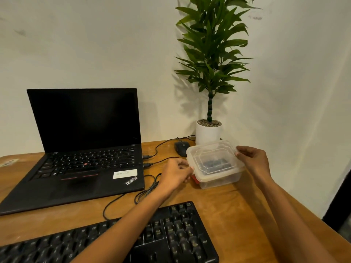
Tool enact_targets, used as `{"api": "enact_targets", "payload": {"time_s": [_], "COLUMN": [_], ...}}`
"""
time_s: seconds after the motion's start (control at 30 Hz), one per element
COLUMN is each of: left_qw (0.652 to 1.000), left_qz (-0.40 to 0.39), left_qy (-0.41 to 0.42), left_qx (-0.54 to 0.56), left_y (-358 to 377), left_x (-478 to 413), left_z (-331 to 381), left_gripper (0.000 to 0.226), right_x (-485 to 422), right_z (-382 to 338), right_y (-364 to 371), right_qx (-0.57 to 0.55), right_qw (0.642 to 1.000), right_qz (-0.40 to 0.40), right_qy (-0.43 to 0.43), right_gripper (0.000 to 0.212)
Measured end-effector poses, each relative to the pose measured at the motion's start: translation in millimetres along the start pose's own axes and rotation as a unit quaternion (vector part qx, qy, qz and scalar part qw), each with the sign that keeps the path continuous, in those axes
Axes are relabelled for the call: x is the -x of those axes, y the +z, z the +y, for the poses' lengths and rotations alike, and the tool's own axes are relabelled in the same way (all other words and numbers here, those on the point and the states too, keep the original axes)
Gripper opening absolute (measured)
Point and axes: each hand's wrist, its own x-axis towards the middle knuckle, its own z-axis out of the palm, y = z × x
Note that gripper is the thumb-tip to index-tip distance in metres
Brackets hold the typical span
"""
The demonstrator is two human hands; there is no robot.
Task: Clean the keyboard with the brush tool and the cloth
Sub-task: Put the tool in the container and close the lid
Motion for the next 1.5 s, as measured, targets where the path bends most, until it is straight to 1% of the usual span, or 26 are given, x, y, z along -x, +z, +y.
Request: {"api": "enact_targets", "payload": {"time_s": [0.13, 0.33, 0.47, 0.7, 0.87, 0.9, 0.93, 0.97, 1.0, 1.07, 1.13, 1.2, 1.27, 1.33, 1.4, 1.47, 1.5], "left_qw": [1.0, 1.0, 0.998, 0.994, 0.994, 0.995, 0.998, 1.0, 0.998, 0.987, 0.983, 0.983, 0.988, 0.996, 0.999, 0.979, 0.965], "left_qz": [0.0, -0.011, -0.02, -0.033, -0.039, -0.033, -0.018, 0.0, 0.014, 0.017, 0.007, 0.0, -0.006, -0.005, -0.017, -0.035, -0.043], "left_qy": [-0.017, -0.023, -0.047, -0.069, -0.081, -0.075, -0.058, -0.027, 0.012, 0.063, 0.07, 0.07, 0.06, 0.026, -0.05, -0.159, -0.197], "left_qx": [0.004, 0.016, 0.046, 0.076, 0.065, 0.055, 0.03, -0.01, -0.061, -0.144, -0.168, -0.169, -0.139, -0.083, 0.007, 0.122, 0.168], "left_y": [3, 7, 10, 13, 12, 12, 11, 11, 10, 10, 9, 8, 8, 9, 7, 5, 4], "left_x": [-5, -9, -7, -5, -9, -9, -10, -12, -12, -13, -13, -12, -11, -12, -13, -13, -14], "left_z": [-3, -5, -8, -7, -7, -7, -8, -9, -10, -9, -9, -10, -10, -10, -9, -9, -9], "left_gripper": [0.015, 0.012, 0.015, 0.016, 0.013, 0.017, 0.029, 0.044, 0.052, 0.047, 0.04, 0.038, 0.039, 0.042, 0.051, 0.065, 0.068], "right_x": [-2, -5, -5, -6, -7, -7, -7, -6, -6, -5, -4, -5, -5, -7, -8, -7, -7], "right_z": [6, 16, 23, 30, 35, 35, 36, 35, 35, 35, 35, 36, 38, 41, 43, 45, 45], "right_y": [8, 13, 15, 16, 17, 18, 18, 18, 18, 18, 17, 17, 17, 16, 16, 14, 13], "right_qx": [0.041, 0.054, 0.07, 0.064, 0.062, 0.062, 0.064, 0.068, 0.073, 0.081, 0.087, 0.086, 0.073, 0.026, -0.037, -0.086, -0.102], "right_qw": [0.999, 0.998, 0.997, 0.997, 0.997, 0.997, 0.997, 0.997, 0.997, 0.996, 0.995, 0.995, 0.997, 0.999, 0.997, 0.991, 0.987], "right_qz": [0.012, 0.037, 0.031, 0.035, 0.033, 0.032, 0.032, 0.033, 0.033, 0.033, 0.033, 0.032, 0.032, 0.03, 0.023, -0.001, -0.021], "right_qy": [-0.006, -0.012, -0.008, 0.008, 0.019, 0.015, 0.011, 0.006, 0.0, -0.013, -0.024, -0.029, -0.022, 0.007, 0.056, 0.1, 0.119], "right_gripper": [0.031, 0.029, 0.028, 0.029, 0.029, 0.029, 0.029, 0.028, 0.028, 0.028, 0.028, 0.028, 0.028, 0.027, 0.025, 0.026, 0.029]}}
